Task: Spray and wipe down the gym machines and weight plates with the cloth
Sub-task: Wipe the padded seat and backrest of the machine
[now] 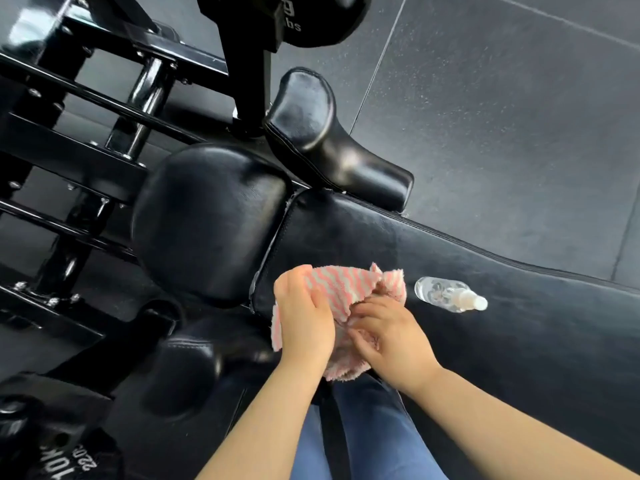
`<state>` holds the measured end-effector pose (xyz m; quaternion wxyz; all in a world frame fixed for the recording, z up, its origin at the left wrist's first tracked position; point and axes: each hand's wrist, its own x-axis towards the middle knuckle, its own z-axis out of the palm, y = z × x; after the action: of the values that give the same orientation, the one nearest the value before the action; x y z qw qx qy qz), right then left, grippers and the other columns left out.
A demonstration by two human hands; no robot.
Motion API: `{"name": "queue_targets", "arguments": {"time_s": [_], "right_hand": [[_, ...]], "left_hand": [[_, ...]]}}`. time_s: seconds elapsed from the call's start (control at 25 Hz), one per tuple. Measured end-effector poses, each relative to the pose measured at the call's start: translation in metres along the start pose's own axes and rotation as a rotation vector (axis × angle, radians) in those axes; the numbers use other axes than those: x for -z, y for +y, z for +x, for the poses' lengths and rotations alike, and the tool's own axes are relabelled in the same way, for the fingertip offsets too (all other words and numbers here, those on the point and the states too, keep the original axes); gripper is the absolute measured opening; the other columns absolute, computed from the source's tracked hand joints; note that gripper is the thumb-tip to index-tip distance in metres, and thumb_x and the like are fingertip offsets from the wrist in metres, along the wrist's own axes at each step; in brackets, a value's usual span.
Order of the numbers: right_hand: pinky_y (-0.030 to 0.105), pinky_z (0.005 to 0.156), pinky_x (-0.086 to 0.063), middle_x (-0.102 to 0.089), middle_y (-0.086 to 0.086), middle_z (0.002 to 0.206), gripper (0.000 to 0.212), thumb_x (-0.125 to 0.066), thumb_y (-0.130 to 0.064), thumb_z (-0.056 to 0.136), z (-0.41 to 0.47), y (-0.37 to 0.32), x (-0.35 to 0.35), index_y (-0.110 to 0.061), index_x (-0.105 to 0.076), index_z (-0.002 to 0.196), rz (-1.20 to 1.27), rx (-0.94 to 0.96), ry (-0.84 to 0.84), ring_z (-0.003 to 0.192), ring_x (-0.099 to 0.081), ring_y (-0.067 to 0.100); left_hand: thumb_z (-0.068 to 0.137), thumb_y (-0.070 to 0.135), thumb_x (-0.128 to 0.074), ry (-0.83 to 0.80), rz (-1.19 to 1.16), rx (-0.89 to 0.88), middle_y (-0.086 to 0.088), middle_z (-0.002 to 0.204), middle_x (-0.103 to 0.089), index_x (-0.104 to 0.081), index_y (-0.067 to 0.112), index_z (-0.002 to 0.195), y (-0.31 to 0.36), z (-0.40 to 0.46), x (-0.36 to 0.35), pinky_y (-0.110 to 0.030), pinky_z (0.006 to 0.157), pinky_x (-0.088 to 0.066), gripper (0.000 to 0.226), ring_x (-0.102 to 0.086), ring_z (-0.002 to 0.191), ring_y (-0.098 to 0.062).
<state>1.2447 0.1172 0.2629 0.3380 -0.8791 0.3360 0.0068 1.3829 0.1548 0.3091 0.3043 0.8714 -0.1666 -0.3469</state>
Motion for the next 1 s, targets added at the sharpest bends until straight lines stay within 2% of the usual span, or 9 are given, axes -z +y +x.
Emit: {"name": "queue_targets", "arguments": {"time_s": [0.08,0.2,0.32,0.36,0.44,0.56,0.76,0.88,1.0], "right_hand": [[0.033,0.073,-0.046,-0.064,-0.01,0.077,0.027,-0.056,-0.038,0.083,-0.023,0.01,0.004,-0.02,-0.068,0.067,0.058,-0.178,0.142,0.076,-0.057,0.018],[0.036,0.069,-0.042,-0.056,-0.009,0.069,0.025,-0.067,-0.036,0.081,-0.046,0.019,0.011,-0.022,-0.056,0.065,0.134,-0.605,0.257,0.075,-0.056,0.023],[0.039,0.083,-0.037,-0.055,-0.004,0.09,0.04,-0.075,-0.043,0.073,-0.042,0.031,0.025,-0.018,-0.053,0.095,0.155,-1.01,0.323,0.098,-0.054,0.027],[0.039,0.088,-0.036,-0.053,-0.002,0.1,0.054,-0.078,-0.044,0.07,-0.039,0.032,0.03,-0.018,-0.051,0.11,0.168,-1.018,0.324,0.106,-0.051,0.026],[0.039,0.096,-0.035,-0.05,0.001,0.12,0.072,-0.08,-0.042,0.068,-0.032,0.033,0.038,-0.024,-0.046,0.129,0.204,-0.896,0.353,0.117,-0.045,0.024],[0.038,0.097,-0.033,-0.051,-0.002,0.126,0.059,-0.077,-0.038,0.073,-0.024,0.037,0.041,-0.029,-0.053,0.126,0.217,-0.732,0.391,0.118,-0.044,0.023],[0.043,0.096,-0.04,-0.053,-0.014,0.104,0.036,-0.075,-0.034,0.076,-0.014,0.06,0.057,-0.02,-0.061,0.107,0.287,-0.627,0.492,0.108,-0.051,0.021],[0.046,0.091,-0.044,-0.061,-0.009,0.104,0.042,-0.064,-0.051,0.072,-0.009,0.095,0.083,-0.022,-0.062,0.102,0.336,-0.563,0.551,0.101,-0.056,0.02],[0.043,0.088,-0.044,-0.06,-0.002,0.1,0.049,-0.057,-0.053,0.067,-0.01,0.13,0.116,-0.016,-0.057,0.1,0.347,-0.524,0.57,0.1,-0.055,0.024]], "left_hand": [[0.091,-0.005,-0.04,0.019,0.106,-0.07,-0.006,0.135,-0.033,-0.047,0.007,0.126,-0.01,-0.011,-0.018,-0.014,0.097,-0.026,0.038,-0.038,0.123,-0.019],[0.092,-0.003,-0.048,0.023,0.236,-0.124,-0.016,0.148,-0.018,-0.038,0.009,0.136,-0.025,-0.022,-0.047,-0.035,0.11,-0.031,0.047,-0.024,0.136,-0.028],[0.09,0.007,-0.058,0.098,0.264,-0.131,-0.023,0.147,-0.021,-0.039,0.007,0.137,-0.034,-0.025,-0.071,-0.05,0.102,-0.04,0.05,-0.031,0.132,-0.039],[0.09,0.013,-0.06,0.096,0.275,-0.094,-0.025,0.148,-0.018,-0.035,0.008,0.141,-0.035,-0.028,-0.074,-0.052,0.103,-0.037,0.058,-0.029,0.133,-0.041],[0.09,0.035,-0.059,-0.019,0.373,0.001,-0.028,0.152,0.003,-0.01,0.015,0.151,-0.035,-0.03,-0.082,-0.055,0.112,-0.019,0.081,-0.009,0.14,-0.045],[0.084,0.067,-0.042,-0.172,0.588,0.107,-0.026,0.147,0.032,0.025,0.03,0.144,-0.038,-0.025,-0.093,-0.062,0.11,0.006,0.098,0.024,0.137,-0.044],[0.083,0.075,-0.019,-0.075,0.876,-0.16,-0.023,0.149,0.029,0.021,0.035,0.145,-0.012,0.026,-0.115,-0.067,0.107,0.009,0.083,0.024,0.137,-0.046],[0.086,0.071,-0.02,-0.079,0.915,-0.338,-0.016,0.153,0.025,0.011,0.038,0.147,0.035,0.047,-0.16,-0.068,0.106,0.011,0.076,0.023,0.138,-0.044],[0.086,0.07,-0.018,-0.164,0.879,-0.41,-0.009,0.154,0.024,0.011,0.041,0.146,0.05,-0.002,-0.216,-0.07,0.102,0.016,0.073,0.026,0.137,-0.043]]}}
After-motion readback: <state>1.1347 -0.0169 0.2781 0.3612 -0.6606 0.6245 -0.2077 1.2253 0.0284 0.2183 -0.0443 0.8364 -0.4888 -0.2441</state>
